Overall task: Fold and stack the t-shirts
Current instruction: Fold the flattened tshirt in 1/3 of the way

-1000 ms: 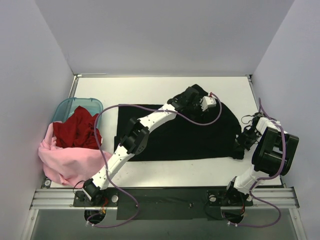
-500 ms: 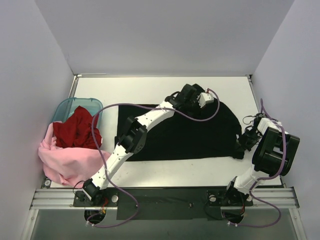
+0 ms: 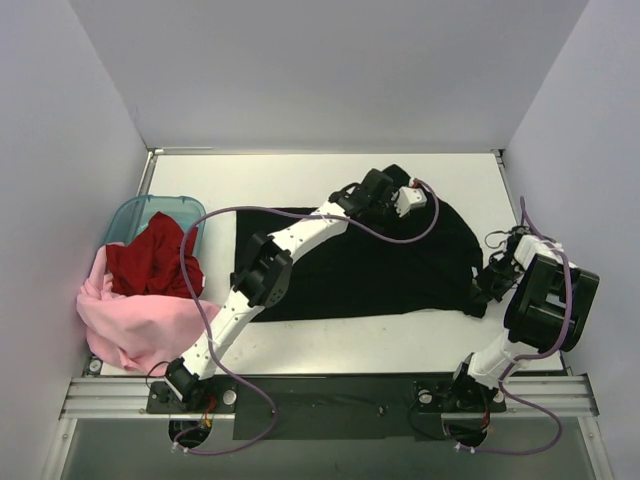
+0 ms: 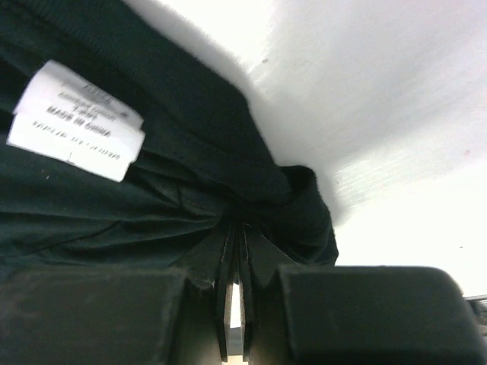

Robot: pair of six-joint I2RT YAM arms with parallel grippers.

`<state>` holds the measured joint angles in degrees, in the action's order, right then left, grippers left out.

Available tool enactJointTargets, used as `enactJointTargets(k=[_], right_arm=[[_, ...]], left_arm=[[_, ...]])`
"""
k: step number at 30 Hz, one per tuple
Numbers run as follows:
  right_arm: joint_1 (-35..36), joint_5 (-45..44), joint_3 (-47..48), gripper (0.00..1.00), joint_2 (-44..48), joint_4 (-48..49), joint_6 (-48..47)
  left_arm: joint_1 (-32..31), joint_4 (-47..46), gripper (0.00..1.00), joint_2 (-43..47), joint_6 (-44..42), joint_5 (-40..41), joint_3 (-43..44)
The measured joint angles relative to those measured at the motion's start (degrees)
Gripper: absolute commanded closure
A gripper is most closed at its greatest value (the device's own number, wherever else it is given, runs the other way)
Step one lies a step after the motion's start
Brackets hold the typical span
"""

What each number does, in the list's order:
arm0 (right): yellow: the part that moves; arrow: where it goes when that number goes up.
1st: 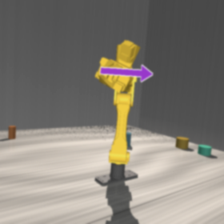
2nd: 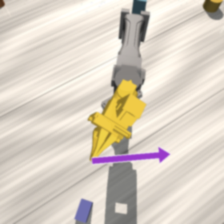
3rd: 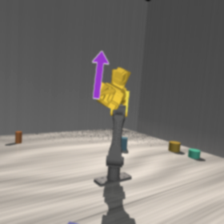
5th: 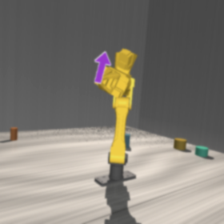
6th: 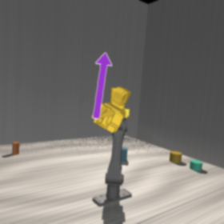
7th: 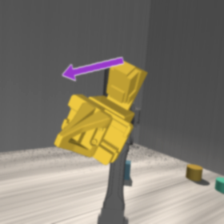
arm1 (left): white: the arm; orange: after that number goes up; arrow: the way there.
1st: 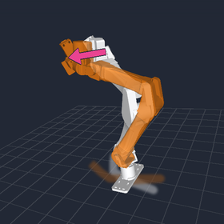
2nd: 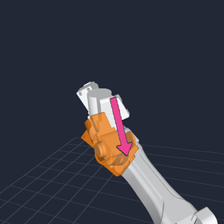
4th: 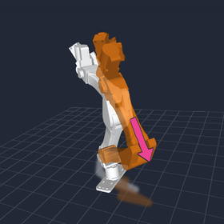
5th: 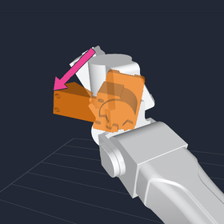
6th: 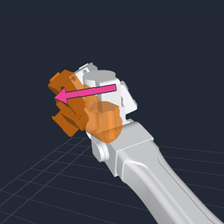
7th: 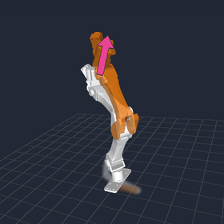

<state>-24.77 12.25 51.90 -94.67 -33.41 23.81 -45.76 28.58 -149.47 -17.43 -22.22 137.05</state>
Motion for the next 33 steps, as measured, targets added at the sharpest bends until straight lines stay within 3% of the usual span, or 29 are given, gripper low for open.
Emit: enactJointTargets(k=[4,8,11,12,13,16,21,28,31,33], right_arm=[[3.1,0.0,2.5,0.76,0.3,-1.4,-1.3],[7.4,0.7,9.5,0.69,3.4,-1.6,-2.8],[9.1,2.6,16.6,0.78,5.5,-0.6,-3.5],[9.4,3.1,18.2,0.81,5.7,-0.2,-3.7],[10.1,3.8,20.3,0.81,5.5,0.4,-3.8],[11.8,5.3,23.9,0.65,2.6,1.2,-3.8],[13.7,6.5,26.9,0.59,-8.1,2.7,-2.9],[13.9,9.0,33.3,0.67,-19.6,3.5,-4.0],[13.9,9.5,34.7,0.93,-21.6,3.9,-4.4],[13.9,10.2,35.4,1.00,-22.9,4.2,-4.6]], left_arm=[[0.0,0.2,0.51,0.0,0.4,0.9,1.1],[0.7,0.7,0.29,0.2,0.6,0.9,4.8],[1.5,1.6,0.35,1.7,1.1,-0.1,5.3],[1.7,2.3,0.47,2.4,1.5,-0.9,5.3],[2.0,2.9,0.51,3.0,1.9,-1.7,5.2],[2.6,4.0,0.55,5.5,4.1,-4.6,3.8],[1.7,4.7,0.55,9.1,7.6,-9.8,-2.9],[-2.3,5.9,0.55,9.0,9.6,-12.2,-9.3],[-3.0,5.9,0.55,9.0,9.8,-12.0,-12.1],[-3.0,5.9,0.55,9.0,9.8,-11.5,-13.9]])
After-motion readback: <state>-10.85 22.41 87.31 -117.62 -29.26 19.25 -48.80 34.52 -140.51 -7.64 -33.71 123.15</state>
